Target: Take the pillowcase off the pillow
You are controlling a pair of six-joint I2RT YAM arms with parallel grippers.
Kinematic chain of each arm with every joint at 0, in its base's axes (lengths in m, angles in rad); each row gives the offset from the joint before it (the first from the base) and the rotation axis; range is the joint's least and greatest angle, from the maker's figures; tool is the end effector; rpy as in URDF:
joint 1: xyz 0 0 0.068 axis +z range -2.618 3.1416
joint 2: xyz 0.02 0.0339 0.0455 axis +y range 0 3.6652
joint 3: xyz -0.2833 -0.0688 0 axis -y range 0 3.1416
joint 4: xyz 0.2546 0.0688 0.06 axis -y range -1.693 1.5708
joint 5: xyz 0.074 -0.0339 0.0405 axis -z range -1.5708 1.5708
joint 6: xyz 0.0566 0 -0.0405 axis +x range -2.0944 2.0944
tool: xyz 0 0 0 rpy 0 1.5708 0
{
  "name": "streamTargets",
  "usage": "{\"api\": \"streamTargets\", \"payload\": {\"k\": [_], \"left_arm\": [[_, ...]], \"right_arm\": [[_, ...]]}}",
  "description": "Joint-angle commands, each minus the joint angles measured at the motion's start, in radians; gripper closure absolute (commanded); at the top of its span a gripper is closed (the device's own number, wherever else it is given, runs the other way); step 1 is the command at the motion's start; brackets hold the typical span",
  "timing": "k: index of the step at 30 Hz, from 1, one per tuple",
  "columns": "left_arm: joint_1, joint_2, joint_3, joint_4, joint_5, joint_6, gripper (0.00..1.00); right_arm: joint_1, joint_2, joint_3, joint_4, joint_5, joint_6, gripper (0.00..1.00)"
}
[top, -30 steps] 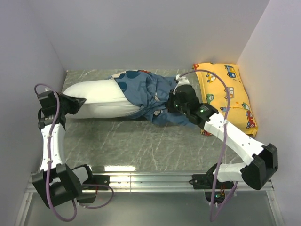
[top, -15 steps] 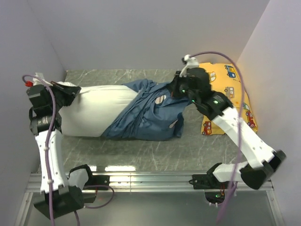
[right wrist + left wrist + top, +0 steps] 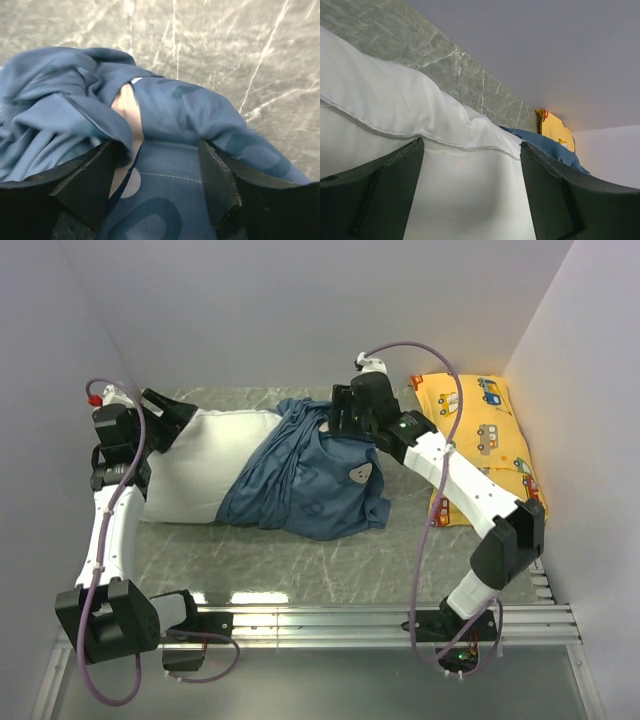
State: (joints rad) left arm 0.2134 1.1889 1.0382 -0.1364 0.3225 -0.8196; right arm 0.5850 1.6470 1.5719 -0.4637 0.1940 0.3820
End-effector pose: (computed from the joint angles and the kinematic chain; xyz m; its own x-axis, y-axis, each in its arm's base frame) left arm 0.2946 0.0455 0.3613 -0.2592 -0.7655 -0.5890 -0.1366 0.6327 -0.7622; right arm 0.3488 0.2179 0.3702 -0.5475 0.0761 -0.8333 -0.2153 0.9495 0.2282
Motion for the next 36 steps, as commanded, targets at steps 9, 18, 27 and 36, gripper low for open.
{"api": "streamTargets", "payload": {"k": [9,18,27,36], "left_arm": [[0.001,-0.132,-0.001,0.0,-0.043,0.056,0.14],[-0.003,-0.209,-0.05,-0.016,-0.045,0.011,0.15],[-0.06,-0.302,-0.253,-0.023,-0.174,-0.068,0.13],[-0.06,-0.278,-0.372,0.03,-0.183,-0.104,0.13]], "right_arm": [[0.076,-0.191,0.114,-0.124,0.302,-0.029,0.19],[0.313,-0.247,0.007,-0.06,0.257,-0.029,0.18],[0.383,0.176,0.131,0.016,0.165,-0.028,0.16],[0.386,0.283,0.151,0.161,0.15,0.031,0.15]]}}
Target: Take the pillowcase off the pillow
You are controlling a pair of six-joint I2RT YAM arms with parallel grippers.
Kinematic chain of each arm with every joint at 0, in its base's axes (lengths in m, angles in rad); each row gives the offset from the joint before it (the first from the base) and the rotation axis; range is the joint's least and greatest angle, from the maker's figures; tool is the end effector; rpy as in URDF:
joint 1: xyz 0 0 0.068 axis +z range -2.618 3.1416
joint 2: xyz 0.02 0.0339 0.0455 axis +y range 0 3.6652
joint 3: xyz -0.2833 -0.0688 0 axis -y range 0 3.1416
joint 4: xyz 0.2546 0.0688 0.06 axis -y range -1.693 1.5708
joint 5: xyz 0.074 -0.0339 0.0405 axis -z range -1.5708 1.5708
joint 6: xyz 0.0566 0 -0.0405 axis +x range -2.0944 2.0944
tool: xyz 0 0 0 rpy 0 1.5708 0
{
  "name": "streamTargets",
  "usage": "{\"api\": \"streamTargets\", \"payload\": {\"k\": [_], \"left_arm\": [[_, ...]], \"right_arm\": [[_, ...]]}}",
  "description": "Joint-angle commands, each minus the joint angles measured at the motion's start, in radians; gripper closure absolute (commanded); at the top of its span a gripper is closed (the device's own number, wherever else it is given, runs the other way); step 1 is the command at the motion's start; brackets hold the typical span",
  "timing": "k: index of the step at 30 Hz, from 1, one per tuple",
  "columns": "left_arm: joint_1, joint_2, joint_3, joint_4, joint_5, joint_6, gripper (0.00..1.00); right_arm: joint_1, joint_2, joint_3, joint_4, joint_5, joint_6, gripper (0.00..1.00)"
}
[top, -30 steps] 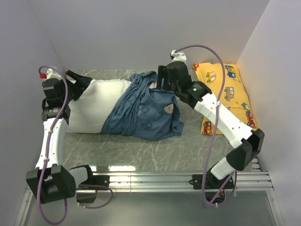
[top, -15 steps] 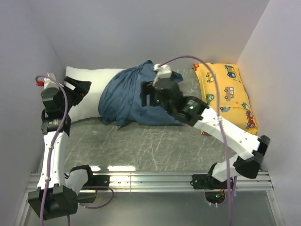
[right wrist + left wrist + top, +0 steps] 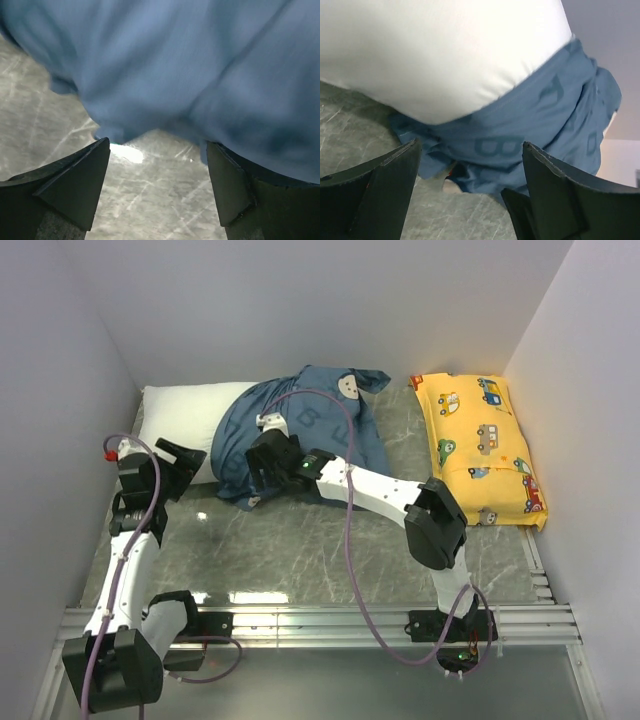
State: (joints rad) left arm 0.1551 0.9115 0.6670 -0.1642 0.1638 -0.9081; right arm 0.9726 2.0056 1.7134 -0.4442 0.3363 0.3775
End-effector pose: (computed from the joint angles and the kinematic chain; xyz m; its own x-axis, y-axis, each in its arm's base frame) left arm 0.2259 0.0260 0.2824 -0.2380 -0.8244 -0.5135 -0.3123 0.5655 -0.7633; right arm 0.2941 0.3984 0.2690 -0.5884 -0.2455 -0.7704 -0.4577 0.8866 0.0671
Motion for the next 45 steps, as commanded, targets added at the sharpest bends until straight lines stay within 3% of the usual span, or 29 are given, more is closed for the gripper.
{"api": "streamTargets", "payload": {"k": [1,9,11,12,13,15,24,26,27,28,30,31,36,41,45], "left_arm": [[-0.003,0.016,-0.015,0.077,-0.026,-0.031,0.13],[-0.003,0.122,-0.059,0.228,-0.017,-0.117,0.12],[-0.005,0.145,-0.07,0.277,-0.012,-0.141,0.09],[-0.005,0.176,-0.075,0.319,-0.012,-0.146,0.08],[-0.003,0.191,-0.072,0.327,-0.015,-0.156,0.07],[-0.003,0.239,-0.067,0.362,-0.024,-0.156,0.07],[-0.014,0.404,-0.006,0.425,-0.081,-0.184,0.01],[-0.026,0.421,0.011,0.407,-0.099,-0.175,0.09],[-0.028,0.428,0.02,0.393,-0.127,-0.179,0.35],[-0.028,0.428,0.026,0.381,-0.139,-0.179,0.54],[-0.029,0.432,0.055,0.321,-0.161,-0.161,0.88],[-0.029,0.434,0.066,0.295,-0.161,-0.155,1.0],[-0.011,0.402,0.115,0.177,-0.26,-0.129,1.0],[0.075,0.353,0.125,0.118,-0.242,-0.141,1.0],[0.101,0.317,0.164,0.086,-0.231,-0.118,1.0]], "right_arm": [[-0.003,-0.067,0.02,0.144,0.001,0.043,0.15],[-0.005,0.048,0.116,0.13,-0.052,0.104,0.15],[-0.009,0.082,0.155,0.086,-0.066,0.112,0.35],[-0.011,0.096,0.161,0.079,-0.066,0.112,0.5],[-0.009,0.096,0.155,0.076,-0.059,0.113,0.85],[-0.011,0.061,0.085,0.084,-0.049,0.107,1.0],[-0.032,-0.241,-0.292,0.174,-0.082,0.12,1.0],[-0.041,-0.303,-0.331,0.173,-0.069,0.113,1.0],[-0.049,-0.32,-0.357,0.165,-0.063,0.115,1.0],[-0.058,-0.336,-0.37,0.154,-0.06,0.113,1.0],[-0.098,-0.395,-0.42,0.154,-0.066,0.113,1.0],[-0.115,-0.416,-0.438,0.156,-0.072,0.118,1.0],[-0.3,-0.58,-0.534,0.122,-0.091,0.116,1.0],[-0.507,-0.758,-0.613,0.087,-0.141,0.113,1.0],[-0.54,-0.815,-0.632,0.081,-0.183,0.097,1.0]]}}
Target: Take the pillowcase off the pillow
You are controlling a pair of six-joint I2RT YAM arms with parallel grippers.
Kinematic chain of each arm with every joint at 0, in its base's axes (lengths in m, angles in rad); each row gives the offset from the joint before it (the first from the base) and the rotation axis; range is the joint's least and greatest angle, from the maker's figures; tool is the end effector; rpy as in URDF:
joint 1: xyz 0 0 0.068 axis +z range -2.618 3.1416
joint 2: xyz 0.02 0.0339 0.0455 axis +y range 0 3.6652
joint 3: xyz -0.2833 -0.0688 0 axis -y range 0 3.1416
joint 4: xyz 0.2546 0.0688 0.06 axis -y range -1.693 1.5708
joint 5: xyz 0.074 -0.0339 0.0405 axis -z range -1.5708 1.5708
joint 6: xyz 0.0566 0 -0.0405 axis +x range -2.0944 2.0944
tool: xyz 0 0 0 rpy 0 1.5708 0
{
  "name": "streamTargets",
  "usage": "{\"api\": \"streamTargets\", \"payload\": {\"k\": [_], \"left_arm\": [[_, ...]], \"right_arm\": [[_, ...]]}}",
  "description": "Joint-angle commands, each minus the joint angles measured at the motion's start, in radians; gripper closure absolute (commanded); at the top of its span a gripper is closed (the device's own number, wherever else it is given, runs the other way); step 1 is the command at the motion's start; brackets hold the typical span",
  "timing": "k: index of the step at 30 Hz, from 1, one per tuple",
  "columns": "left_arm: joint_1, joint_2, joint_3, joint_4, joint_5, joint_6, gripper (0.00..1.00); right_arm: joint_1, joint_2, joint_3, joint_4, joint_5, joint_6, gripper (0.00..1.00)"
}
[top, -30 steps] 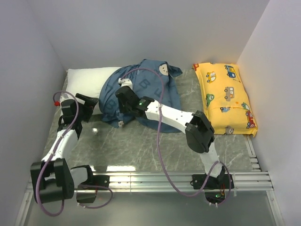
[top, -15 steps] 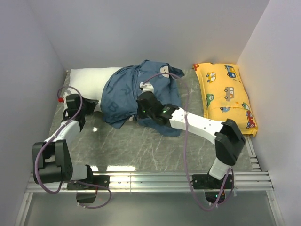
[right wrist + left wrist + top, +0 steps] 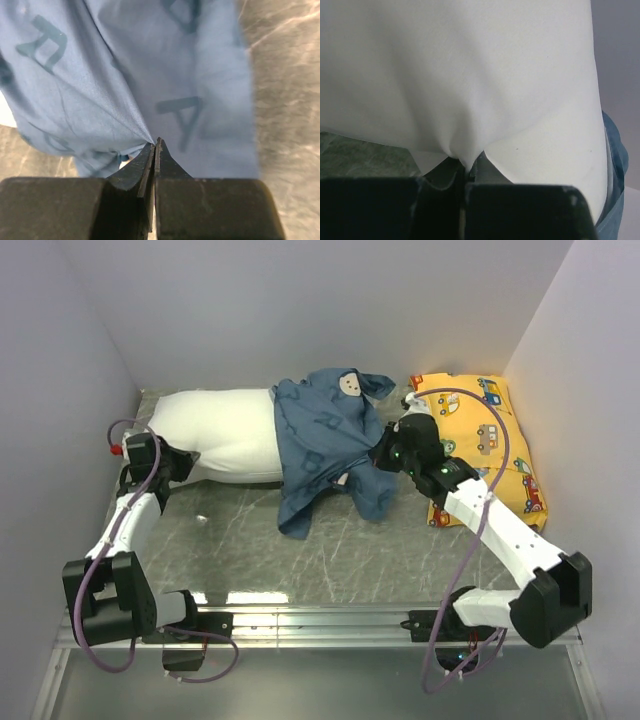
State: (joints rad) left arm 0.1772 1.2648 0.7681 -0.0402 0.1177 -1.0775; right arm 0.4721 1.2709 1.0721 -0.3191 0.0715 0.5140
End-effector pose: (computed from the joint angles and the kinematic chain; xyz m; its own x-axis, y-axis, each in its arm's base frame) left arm 0.2955 0.0462 0.2485 -0.1717 -0.9193 -0.3540 -0.4793 0.3919 -0.7853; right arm 0.2789 0.1379 0.3281 -0.5798 0.2546 -0.7740 -0.1301 0.9088 0.3964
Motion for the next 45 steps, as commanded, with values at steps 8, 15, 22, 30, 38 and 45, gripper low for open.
{"api": "streamTargets", "payload": {"k": [8,15,22,30,38,45], "left_arm": [[0.185,-0.041,0.168,-0.142,-0.159,0.105,1.0],[0.202,-0.008,0.2,-0.092,0.019,0.158,0.99],[0.056,-0.008,0.365,-0.234,0.022,0.289,0.25],[-0.327,-0.189,0.269,-0.42,-0.395,0.144,0.04],[-0.574,-0.407,-0.073,-0.311,-0.486,-0.194,0.01],[-0.574,-0.256,-0.164,-0.055,-0.34,-0.283,0.01]], "right_arm": [[-0.076,-0.134,-0.014,-0.084,0.11,-0.06,1.0],[-0.103,-0.188,0.028,-0.13,-0.044,-0.078,1.0],[0.192,-0.145,-0.046,-0.083,0.091,-0.043,1.0],[0.301,-0.044,-0.104,-0.009,0.077,-0.034,1.0],[0.329,-0.016,-0.083,-0.023,0.073,-0.058,1.0],[0.326,-0.033,-0.098,-0.041,0.099,-0.063,1.0]]}}
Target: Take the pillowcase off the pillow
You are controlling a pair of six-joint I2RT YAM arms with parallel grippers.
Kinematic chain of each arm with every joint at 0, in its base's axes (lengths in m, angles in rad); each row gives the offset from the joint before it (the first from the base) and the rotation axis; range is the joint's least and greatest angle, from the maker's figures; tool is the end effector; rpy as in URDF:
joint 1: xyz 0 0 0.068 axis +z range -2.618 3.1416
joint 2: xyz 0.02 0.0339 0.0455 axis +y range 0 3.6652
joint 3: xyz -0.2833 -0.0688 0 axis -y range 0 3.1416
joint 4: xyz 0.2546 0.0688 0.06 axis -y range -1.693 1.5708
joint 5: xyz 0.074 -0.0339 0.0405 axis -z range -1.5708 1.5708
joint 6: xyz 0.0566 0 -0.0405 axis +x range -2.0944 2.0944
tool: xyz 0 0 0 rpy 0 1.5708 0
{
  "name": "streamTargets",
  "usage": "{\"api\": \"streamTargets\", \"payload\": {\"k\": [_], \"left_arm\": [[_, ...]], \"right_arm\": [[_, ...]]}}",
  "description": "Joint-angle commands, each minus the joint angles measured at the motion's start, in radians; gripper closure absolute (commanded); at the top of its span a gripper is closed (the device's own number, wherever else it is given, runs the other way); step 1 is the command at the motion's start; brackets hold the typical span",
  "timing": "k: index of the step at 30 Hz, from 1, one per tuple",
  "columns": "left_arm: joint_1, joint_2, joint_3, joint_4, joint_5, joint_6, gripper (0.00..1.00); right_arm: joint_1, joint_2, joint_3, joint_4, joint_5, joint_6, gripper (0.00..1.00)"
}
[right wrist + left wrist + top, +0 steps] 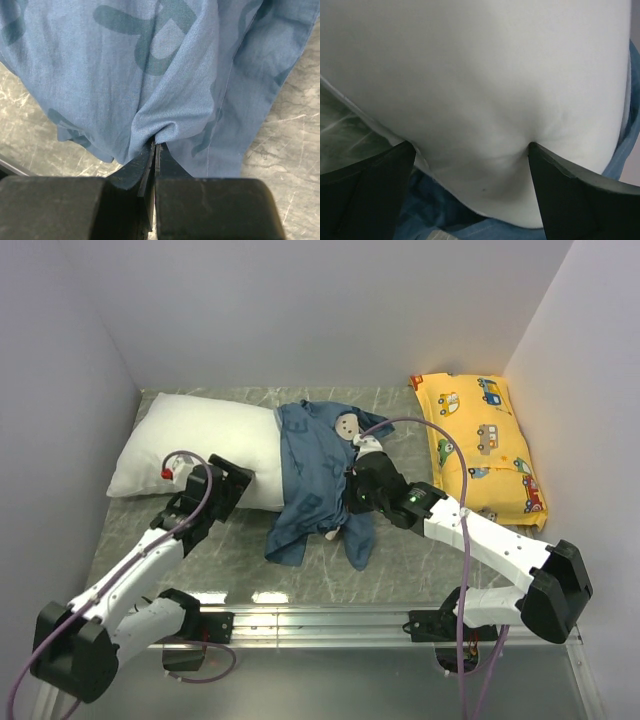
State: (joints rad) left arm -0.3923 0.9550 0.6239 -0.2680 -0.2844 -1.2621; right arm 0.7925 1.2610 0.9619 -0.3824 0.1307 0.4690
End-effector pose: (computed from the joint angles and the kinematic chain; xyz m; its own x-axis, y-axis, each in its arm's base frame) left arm 0.2118 -0.0704 0.2464 -0.3039 -0.8639 -0.4016 -0.4500 0.5018 -0.7387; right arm 0.2128 0.2054 0.2837 -0.6815 -0.0530 -0.7299 -0.3665 0.8880 0.2778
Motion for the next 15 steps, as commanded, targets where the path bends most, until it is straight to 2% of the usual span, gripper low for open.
{"api": "streamTargets", "payload": {"k": [1,5,6,7,8,11,12,15], "left_arm": [[-0.005,0.076,-0.023,0.202,0.074,-0.111,0.01],[-0.003,0.154,-0.007,0.208,0.042,-0.141,0.01],[0.016,0.16,-0.003,0.207,0.012,-0.128,0.18],[0.044,0.166,0.017,0.191,0.014,-0.119,0.43],[0.079,0.163,0.025,0.15,0.02,-0.096,0.99],[0.26,0.121,0.005,0.161,0.095,-0.025,1.0],[0.359,0.111,0.004,0.151,0.122,-0.004,1.0],[0.498,0.111,0.037,0.115,0.178,0.091,1.0]], "right_arm": [[0.005,-0.029,0.014,0.013,0.046,-0.02,1.0],[-0.002,-0.051,0.034,-0.009,0.073,-0.041,1.0],[-0.006,-0.06,0.038,-0.015,0.084,-0.047,1.0],[-0.007,-0.08,0.046,-0.044,0.11,-0.056,1.0],[-0.024,-0.092,0.047,-0.061,0.151,-0.069,1.0],[-0.105,-0.167,0.026,-0.101,0.129,-0.093,1.0],[-0.196,-0.192,0.014,-0.102,0.106,-0.098,1.0],[-0.326,-0.276,-0.018,-0.107,0.037,-0.115,1.0]]}}
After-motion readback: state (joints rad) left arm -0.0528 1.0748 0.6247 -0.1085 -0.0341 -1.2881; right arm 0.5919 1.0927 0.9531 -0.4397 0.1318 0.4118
